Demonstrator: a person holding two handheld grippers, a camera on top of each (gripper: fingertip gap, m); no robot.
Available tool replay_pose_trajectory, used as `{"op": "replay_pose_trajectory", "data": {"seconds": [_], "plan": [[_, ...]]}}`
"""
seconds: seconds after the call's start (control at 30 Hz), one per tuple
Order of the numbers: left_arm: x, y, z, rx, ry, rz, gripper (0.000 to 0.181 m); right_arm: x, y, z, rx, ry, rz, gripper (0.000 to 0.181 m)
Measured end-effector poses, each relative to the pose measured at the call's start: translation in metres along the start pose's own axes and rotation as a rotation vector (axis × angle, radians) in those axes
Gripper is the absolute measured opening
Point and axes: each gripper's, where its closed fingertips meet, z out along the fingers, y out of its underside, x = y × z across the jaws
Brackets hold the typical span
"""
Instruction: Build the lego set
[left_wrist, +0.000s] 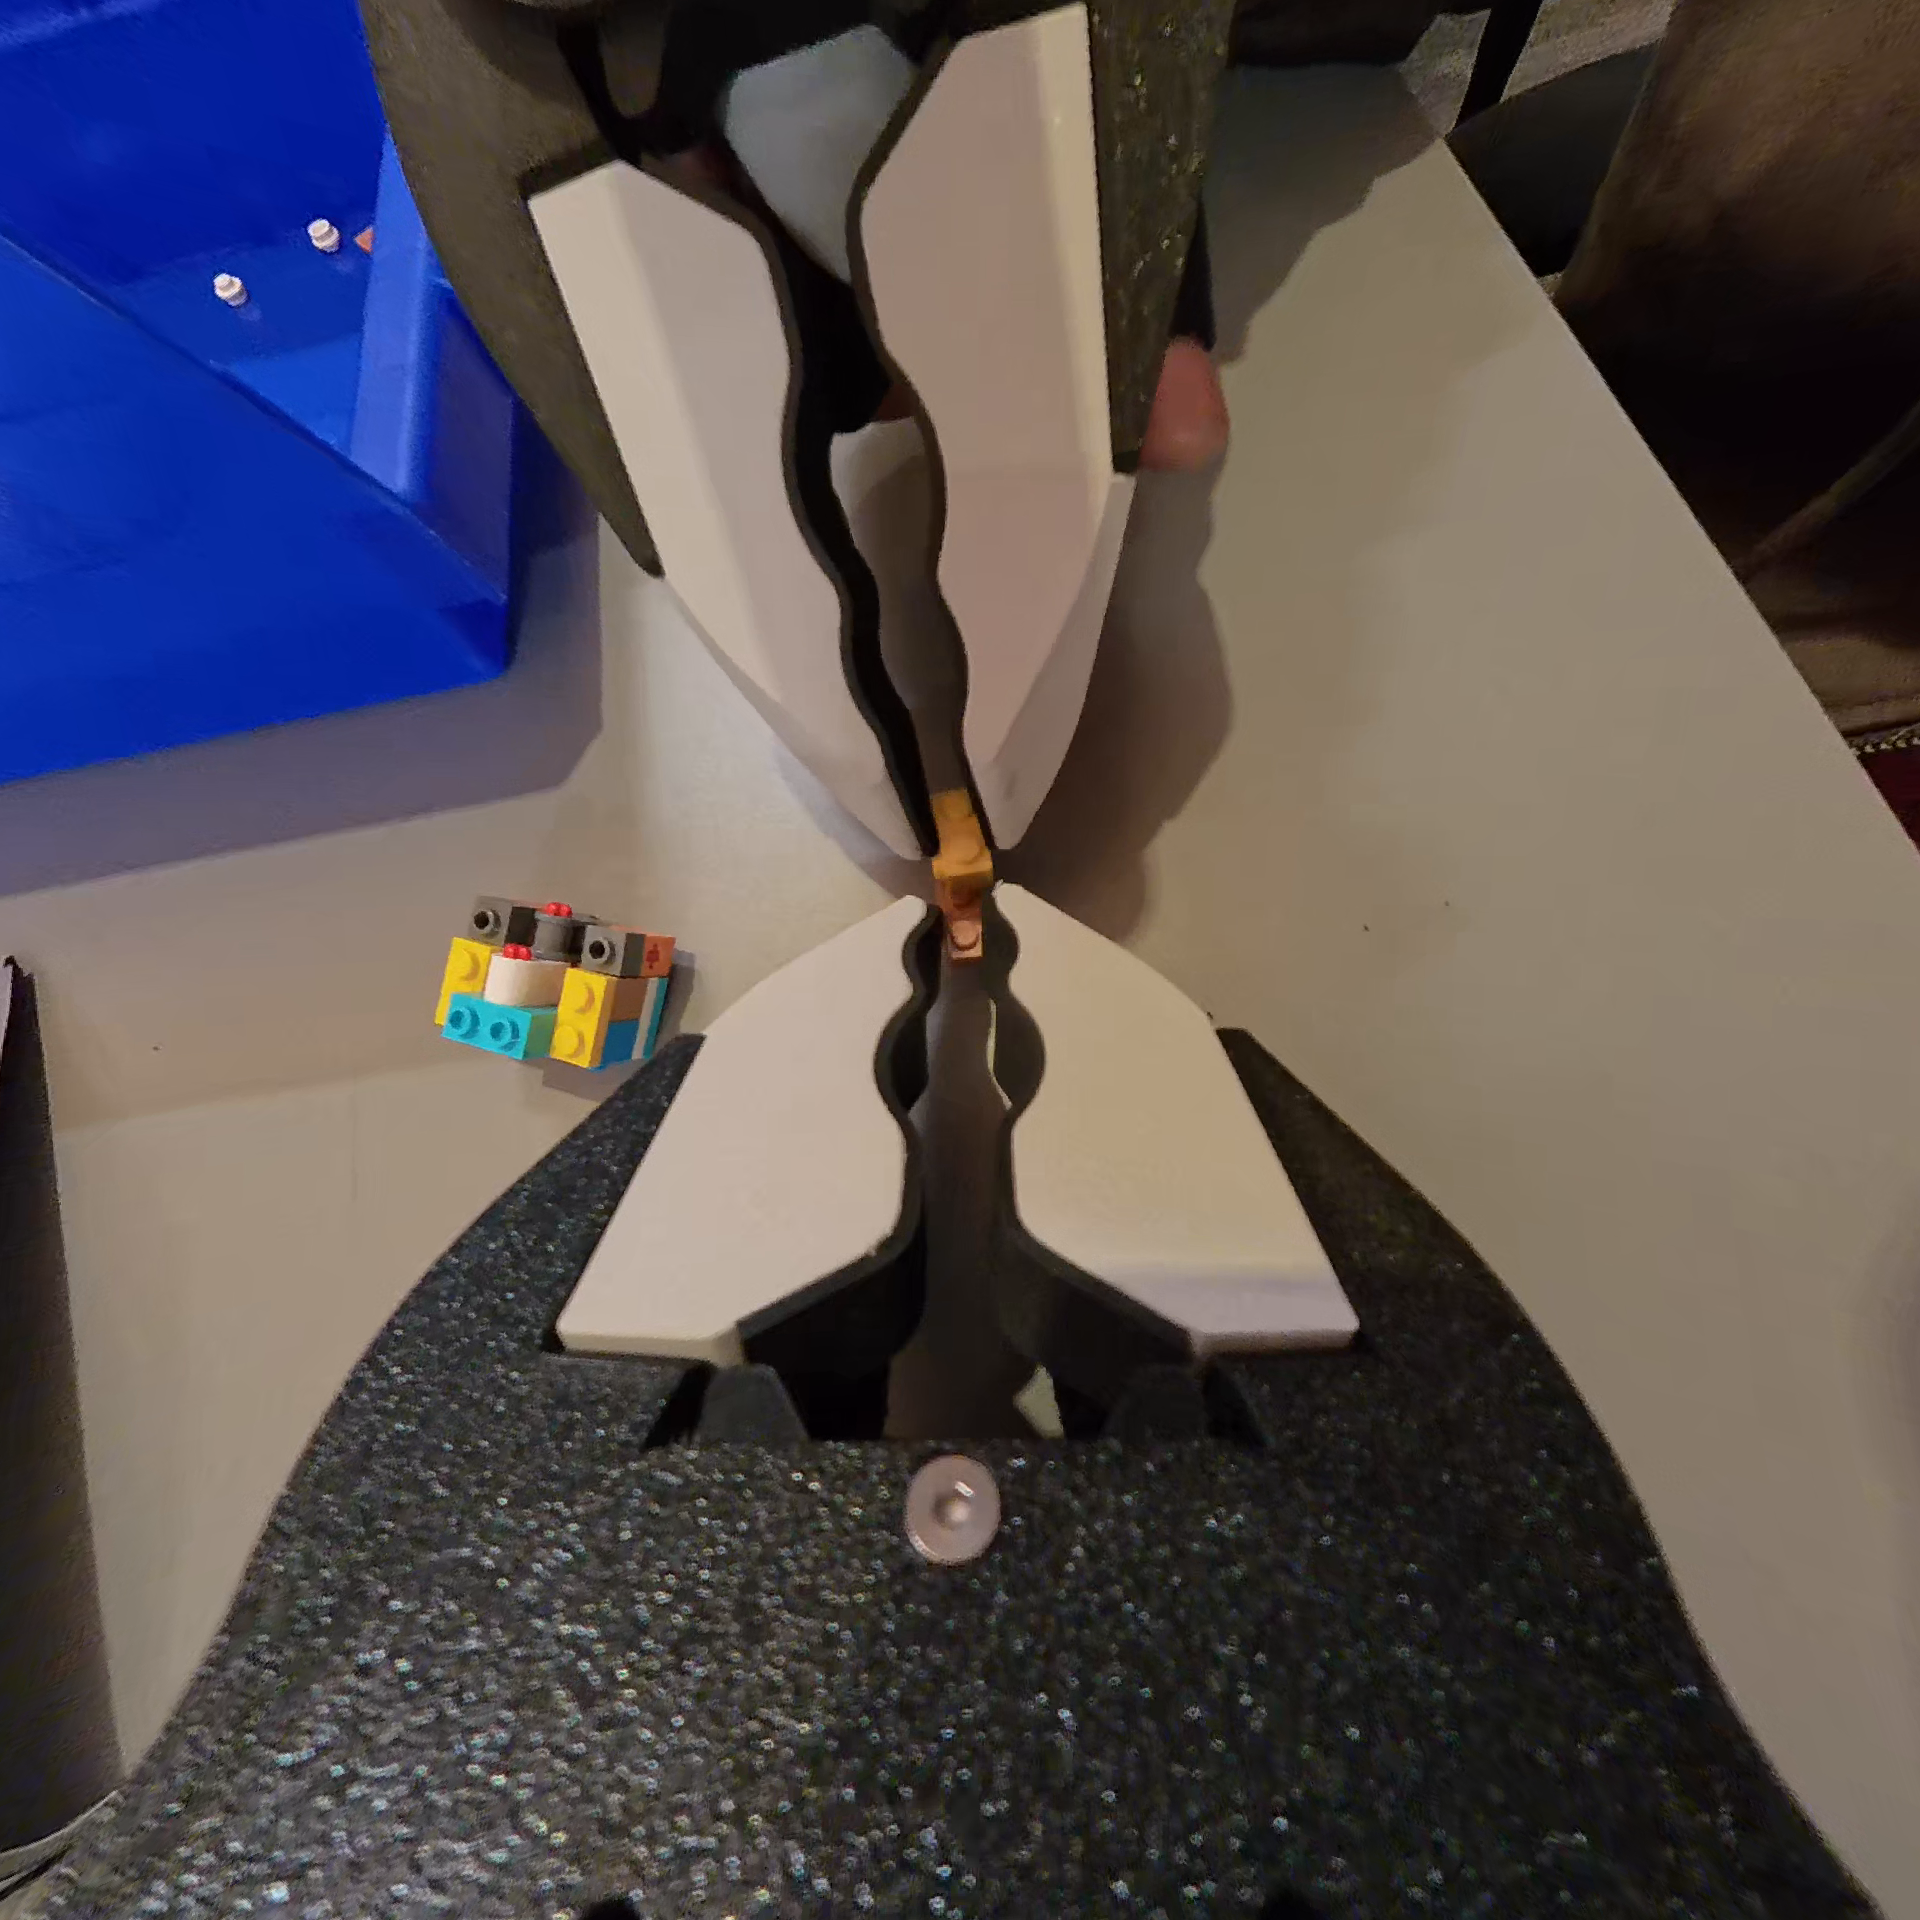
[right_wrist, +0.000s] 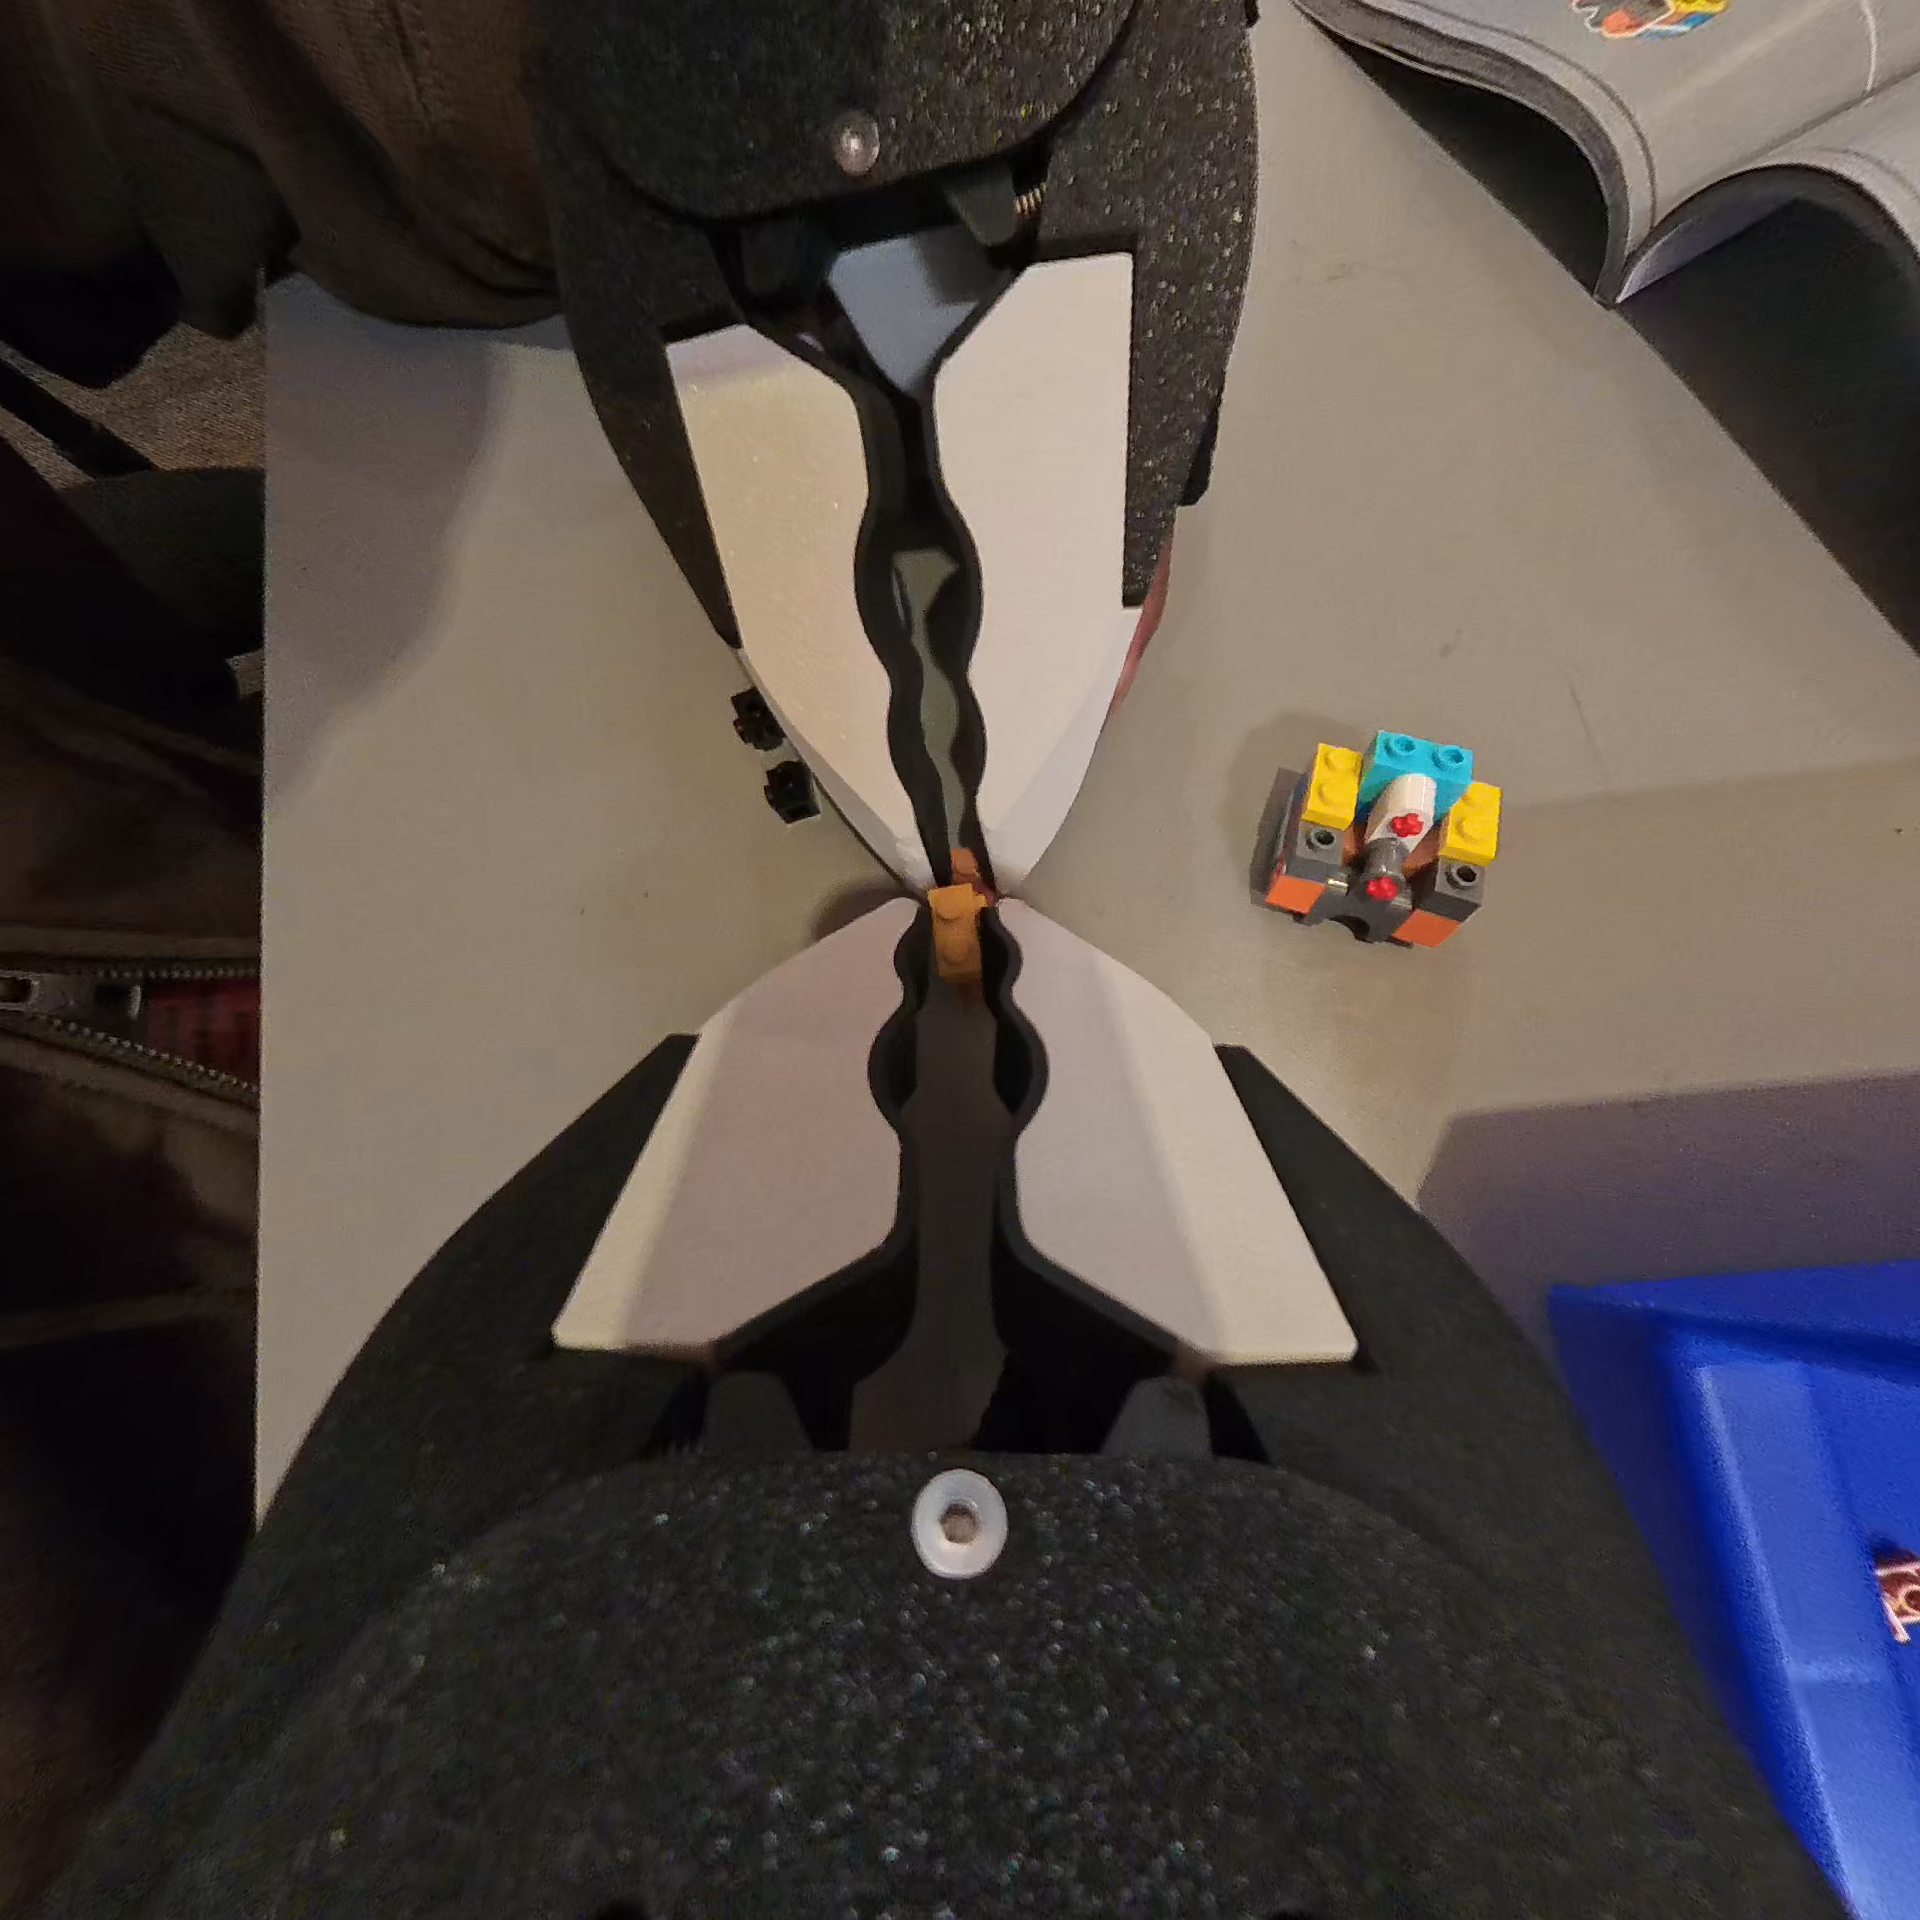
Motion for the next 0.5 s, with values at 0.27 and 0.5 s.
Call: {"op": "replay_pose_trajectory", "data": {"seconds": [0.27, 0.5], "plan": [[0.0000, 0.0002, 0.0002, -0.002, -0.001, 0.002, 0.008, 0.0026, -0.0002, 0.0010, 0.002, 0.014, 0.009, 0.010], [-0.0007, -0.0002, -0.0001, 0.002, -0.005, -0.002, 0.007, 0.0026, -0.0009, 0.0010, 0.009, 0.013, 0.008, 0.013]]}}
